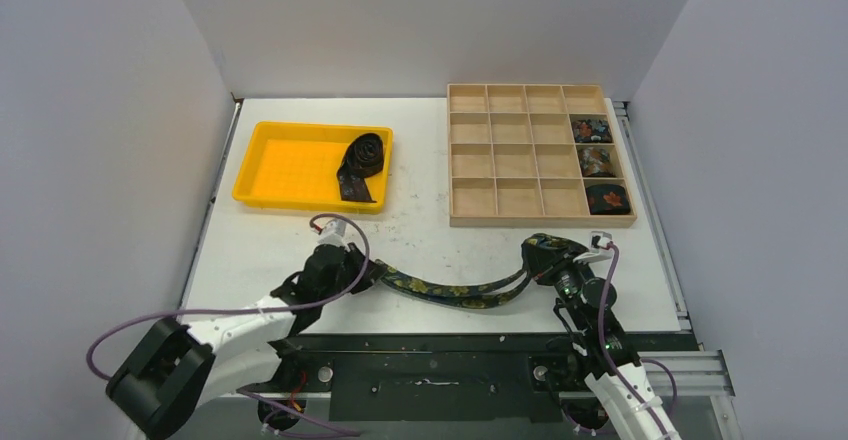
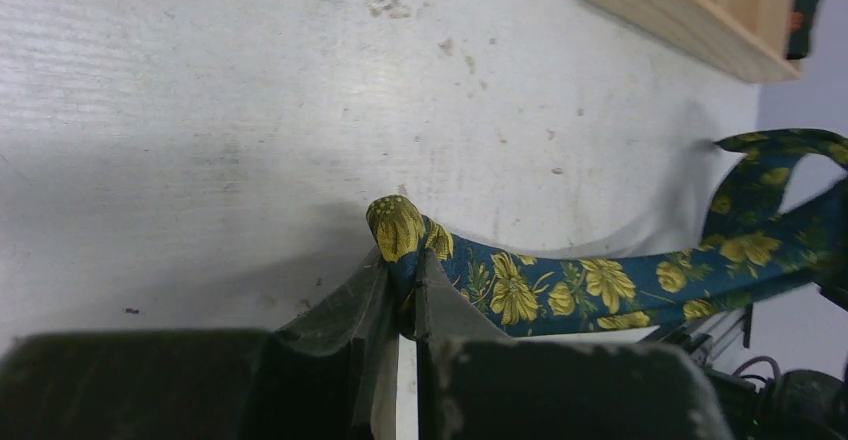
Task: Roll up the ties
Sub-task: Flatten out the tie at the center of the board.
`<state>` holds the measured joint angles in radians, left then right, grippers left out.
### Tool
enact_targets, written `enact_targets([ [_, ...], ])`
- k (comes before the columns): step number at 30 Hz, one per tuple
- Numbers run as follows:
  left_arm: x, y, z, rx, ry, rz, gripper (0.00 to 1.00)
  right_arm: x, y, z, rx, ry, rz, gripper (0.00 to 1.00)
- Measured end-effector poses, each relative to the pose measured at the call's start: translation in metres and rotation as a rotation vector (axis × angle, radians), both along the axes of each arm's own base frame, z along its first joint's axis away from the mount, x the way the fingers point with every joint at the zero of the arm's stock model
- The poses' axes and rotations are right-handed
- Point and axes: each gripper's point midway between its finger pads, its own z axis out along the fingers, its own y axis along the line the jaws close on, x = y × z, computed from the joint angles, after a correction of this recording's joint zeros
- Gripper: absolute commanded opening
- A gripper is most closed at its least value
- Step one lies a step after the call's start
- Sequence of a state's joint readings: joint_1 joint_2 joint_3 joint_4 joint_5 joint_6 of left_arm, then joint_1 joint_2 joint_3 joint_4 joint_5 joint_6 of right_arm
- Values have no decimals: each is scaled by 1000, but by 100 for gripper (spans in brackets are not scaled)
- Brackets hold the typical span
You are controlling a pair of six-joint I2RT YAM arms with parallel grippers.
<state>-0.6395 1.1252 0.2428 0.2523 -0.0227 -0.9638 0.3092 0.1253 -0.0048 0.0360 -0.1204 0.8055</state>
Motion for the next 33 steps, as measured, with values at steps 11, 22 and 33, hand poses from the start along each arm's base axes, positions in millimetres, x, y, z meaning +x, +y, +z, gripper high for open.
enact_targets([
  [11, -2, 19, 120, -218, -617, 65, 0, 9, -16, -3, -92, 89, -87, 97],
  [22, -5, 57, 127, -170, -671, 267, 0, -1, -55, -12, -49, 308, -340, 90],
  [33, -9, 65, 98, -66, -608, 259, 0, 0, -66, -65, -79, 587, -481, 96],
])
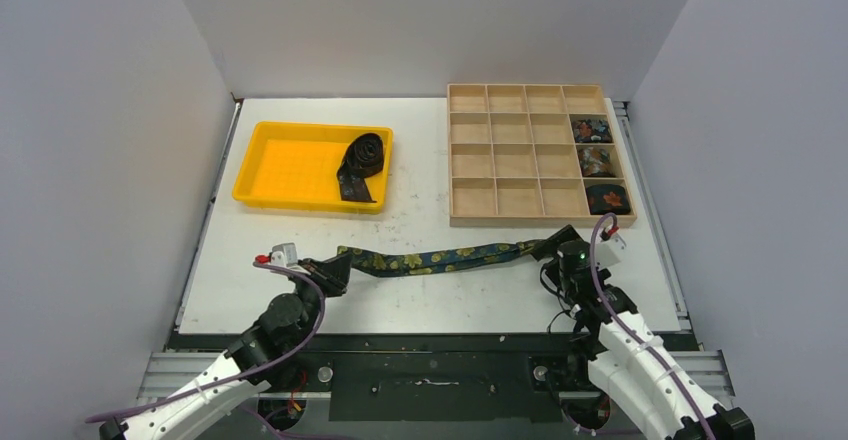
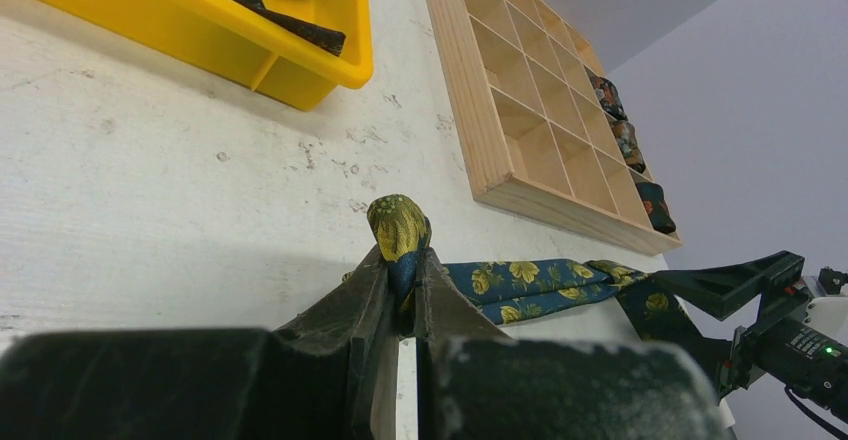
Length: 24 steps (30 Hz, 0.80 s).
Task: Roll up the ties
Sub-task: Flatten out the tie at the center of the board.
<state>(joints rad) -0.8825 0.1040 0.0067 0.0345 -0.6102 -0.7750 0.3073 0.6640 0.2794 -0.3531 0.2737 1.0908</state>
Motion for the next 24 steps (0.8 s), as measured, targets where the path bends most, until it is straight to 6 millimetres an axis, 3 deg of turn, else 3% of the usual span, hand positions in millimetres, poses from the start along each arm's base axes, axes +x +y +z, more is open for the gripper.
enact_targets([
  [13, -4, 8, -9, 14, 28, 16, 0, 15, -37, -5, -20, -2, -184, 96],
  [18, -5, 9, -12, 23, 40, 16, 0, 20, -56, -20, 16, 49, -250, 60],
  [22, -5, 9, -14, 29, 48, 16, 0, 22, -57, -25, 39, 59, -239, 20],
  [24, -6, 9, -15, 30, 50, 16, 0, 24, -57, -23, 43, 46, -222, 11],
])
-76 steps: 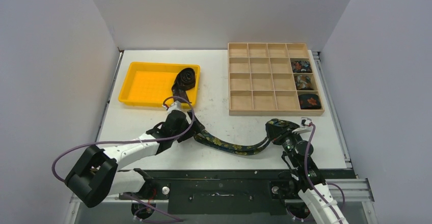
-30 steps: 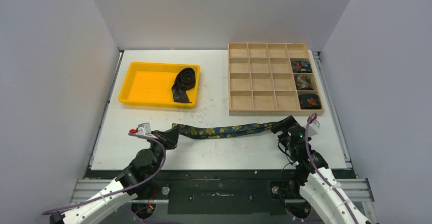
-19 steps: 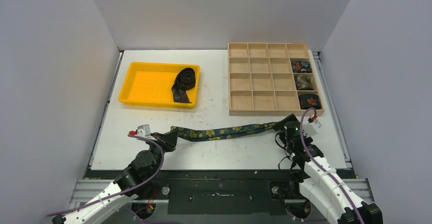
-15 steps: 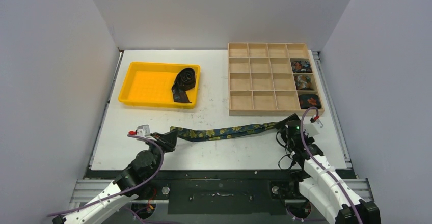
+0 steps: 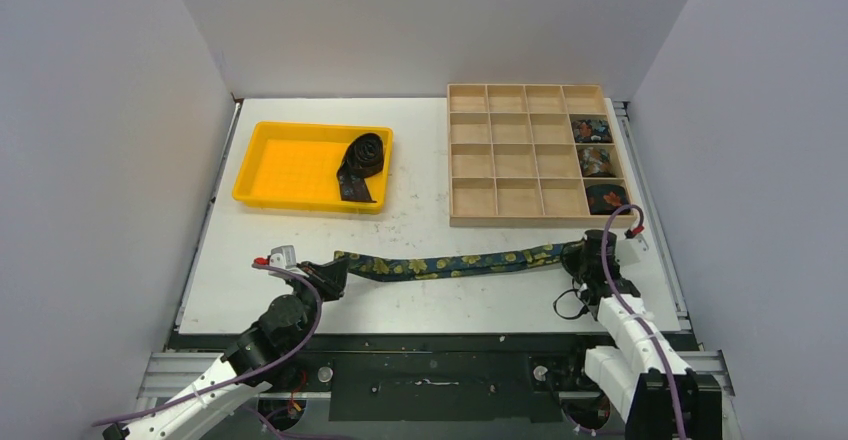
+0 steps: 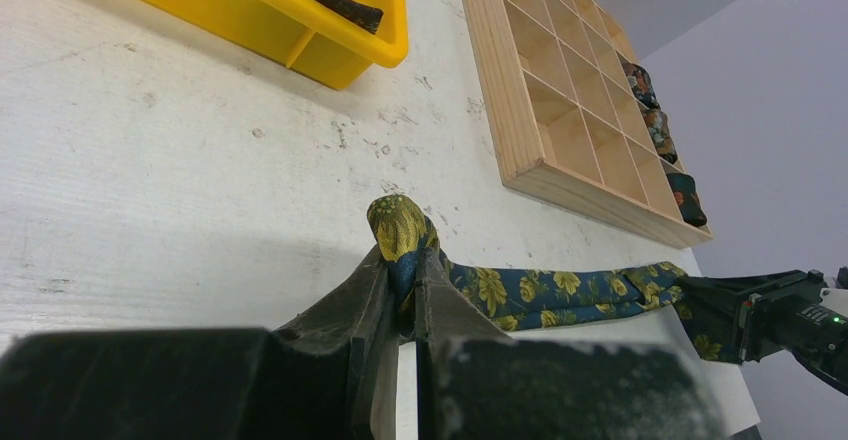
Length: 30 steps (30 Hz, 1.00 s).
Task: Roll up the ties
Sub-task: Flatten out the tie at the center of the board.
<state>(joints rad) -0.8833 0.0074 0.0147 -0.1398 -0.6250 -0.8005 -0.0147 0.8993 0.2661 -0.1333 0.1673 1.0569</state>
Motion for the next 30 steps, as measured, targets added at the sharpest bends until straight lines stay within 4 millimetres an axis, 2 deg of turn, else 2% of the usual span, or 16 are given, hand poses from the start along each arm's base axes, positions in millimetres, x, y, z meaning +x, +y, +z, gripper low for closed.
enact_targets([
  [3, 0, 0, -1, 3, 3, -1, 0, 3, -4, 13, -28, -49, 28, 5],
  [6, -1, -1, -1, 4, 4, -8, 0, 11, -2, 38, -97, -117, 107, 6],
  [7, -1, -1, -1, 3, 5, -11, 0, 15, 1, 48, -123, -141, 141, 9],
  [8, -1, -2, -1, 3, 5, -11, 0, 18, 5, 58, -148, -167, 175, 18],
  [12, -1, -2, -1, 2, 5, -14, 0, 22, 16, 86, -222, -263, 260, 79],
  [14, -1, -2, -1, 2, 4, -15, 0, 19, 12, 92, -241, -281, 238, 94],
  [16, -1, -2, -1, 1, 4, -14, 0, 14, 5, 93, -257, -272, 202, 100],
  [21, -1, -4, 2, -11, -2, -19, 0, 0, -9, 83, -278, -203, 125, 100],
  [23, -1, -5, 0, -4, 4, -22, 0, -2, -12, 84, -277, -187, 101, 96],
  [24, -1, -5, -2, 1, 9, -22, 0, -2, -13, 85, -270, -185, 92, 91],
  [27, -1, -5, -4, 8, 15, -22, 0, 1, -8, 86, -230, -194, 90, 65],
  [30, -1, -5, -4, 5, 16, -22, 0, 10, 5, 79, -175, -211, 131, 51],
])
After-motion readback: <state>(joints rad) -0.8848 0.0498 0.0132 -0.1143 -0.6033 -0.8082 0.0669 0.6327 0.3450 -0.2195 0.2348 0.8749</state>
